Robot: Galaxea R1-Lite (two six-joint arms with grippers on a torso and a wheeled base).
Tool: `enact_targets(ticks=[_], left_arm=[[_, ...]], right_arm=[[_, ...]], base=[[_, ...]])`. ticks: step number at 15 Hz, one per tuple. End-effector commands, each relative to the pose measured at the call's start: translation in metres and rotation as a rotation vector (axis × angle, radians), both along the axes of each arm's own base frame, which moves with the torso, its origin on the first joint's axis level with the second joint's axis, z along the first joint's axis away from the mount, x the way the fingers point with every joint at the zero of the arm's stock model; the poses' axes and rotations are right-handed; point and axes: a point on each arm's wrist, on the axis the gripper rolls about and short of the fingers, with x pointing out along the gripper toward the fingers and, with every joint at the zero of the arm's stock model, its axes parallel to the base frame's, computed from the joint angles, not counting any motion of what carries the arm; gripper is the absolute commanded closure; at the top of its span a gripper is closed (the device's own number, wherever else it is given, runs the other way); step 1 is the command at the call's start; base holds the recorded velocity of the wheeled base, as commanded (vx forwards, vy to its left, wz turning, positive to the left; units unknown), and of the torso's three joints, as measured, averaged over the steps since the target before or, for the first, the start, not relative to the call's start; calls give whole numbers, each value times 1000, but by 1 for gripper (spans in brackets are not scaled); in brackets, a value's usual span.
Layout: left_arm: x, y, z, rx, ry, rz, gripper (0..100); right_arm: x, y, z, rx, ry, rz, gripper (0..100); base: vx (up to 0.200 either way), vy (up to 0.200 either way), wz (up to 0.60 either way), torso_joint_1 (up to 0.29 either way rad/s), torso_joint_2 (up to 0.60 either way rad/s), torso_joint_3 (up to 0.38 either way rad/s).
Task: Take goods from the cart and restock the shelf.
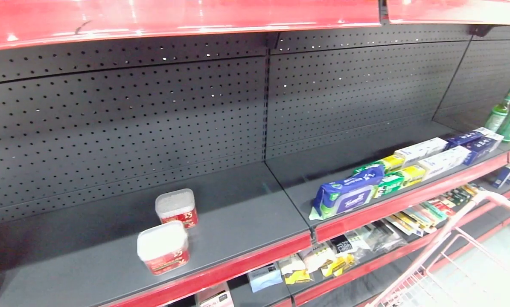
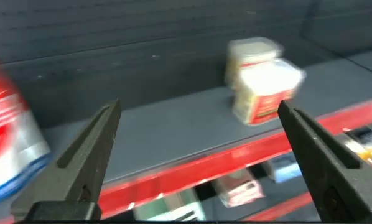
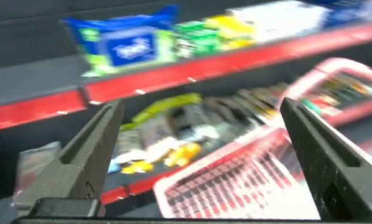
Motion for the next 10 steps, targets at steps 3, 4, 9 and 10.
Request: enact_targets(ticks=[3,4,9,10], left_arm=[[0,0,2,24,1,-2,0],[0,0,19,21,-2,9,0],[105,5,110,-49,517,202,0],[124,5,97,-38,643,203,0]], right_arm=[[0,0,0,0,2,0,0],[0,0,0,0,2,0,0],[0,0,0,0,2,0,0],[0,0,0,0,2,0,0]], base=[[0,0,0,0,0,0],[0,0,0,0,0,0],[0,0,0,0,0,0],[0,0,0,0,0,0]])
